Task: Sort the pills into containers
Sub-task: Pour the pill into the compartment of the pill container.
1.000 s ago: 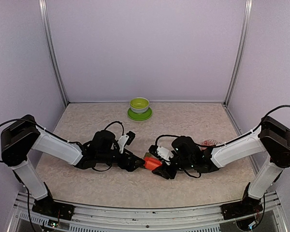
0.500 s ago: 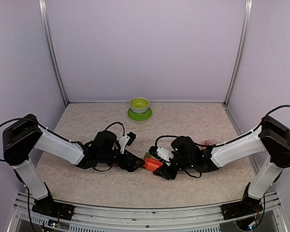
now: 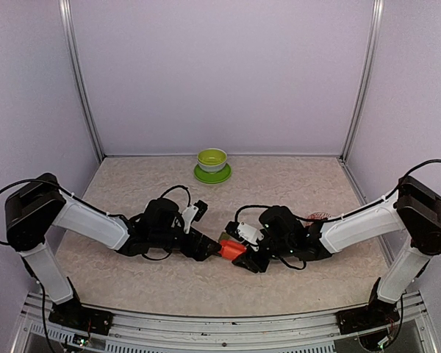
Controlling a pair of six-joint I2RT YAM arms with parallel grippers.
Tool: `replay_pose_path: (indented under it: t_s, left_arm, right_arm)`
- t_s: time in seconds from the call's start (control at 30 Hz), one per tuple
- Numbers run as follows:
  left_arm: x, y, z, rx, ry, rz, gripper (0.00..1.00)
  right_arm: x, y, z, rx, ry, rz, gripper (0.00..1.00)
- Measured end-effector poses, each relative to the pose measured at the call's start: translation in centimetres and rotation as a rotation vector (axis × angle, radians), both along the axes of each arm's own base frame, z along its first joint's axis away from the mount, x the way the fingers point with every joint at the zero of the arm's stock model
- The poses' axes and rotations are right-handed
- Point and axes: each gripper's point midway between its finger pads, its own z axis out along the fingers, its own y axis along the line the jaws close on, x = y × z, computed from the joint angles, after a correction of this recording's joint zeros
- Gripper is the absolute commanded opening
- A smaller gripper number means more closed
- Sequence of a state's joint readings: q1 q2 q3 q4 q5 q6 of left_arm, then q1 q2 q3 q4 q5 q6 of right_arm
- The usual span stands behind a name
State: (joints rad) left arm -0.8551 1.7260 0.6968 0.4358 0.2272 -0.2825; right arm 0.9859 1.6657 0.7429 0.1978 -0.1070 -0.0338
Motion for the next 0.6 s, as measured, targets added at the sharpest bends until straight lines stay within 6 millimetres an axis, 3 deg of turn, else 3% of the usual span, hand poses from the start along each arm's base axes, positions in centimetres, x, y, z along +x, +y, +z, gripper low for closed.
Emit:
replay_pose_path:
  t_s: [0.6]
  left_arm:
    - [0.26,-0.13,0.04,0.013,-0.01,0.015,0.98]
  right_arm:
    - [0.15,-0.05,0.12,-0.03,0.009,-0.004,0.05]
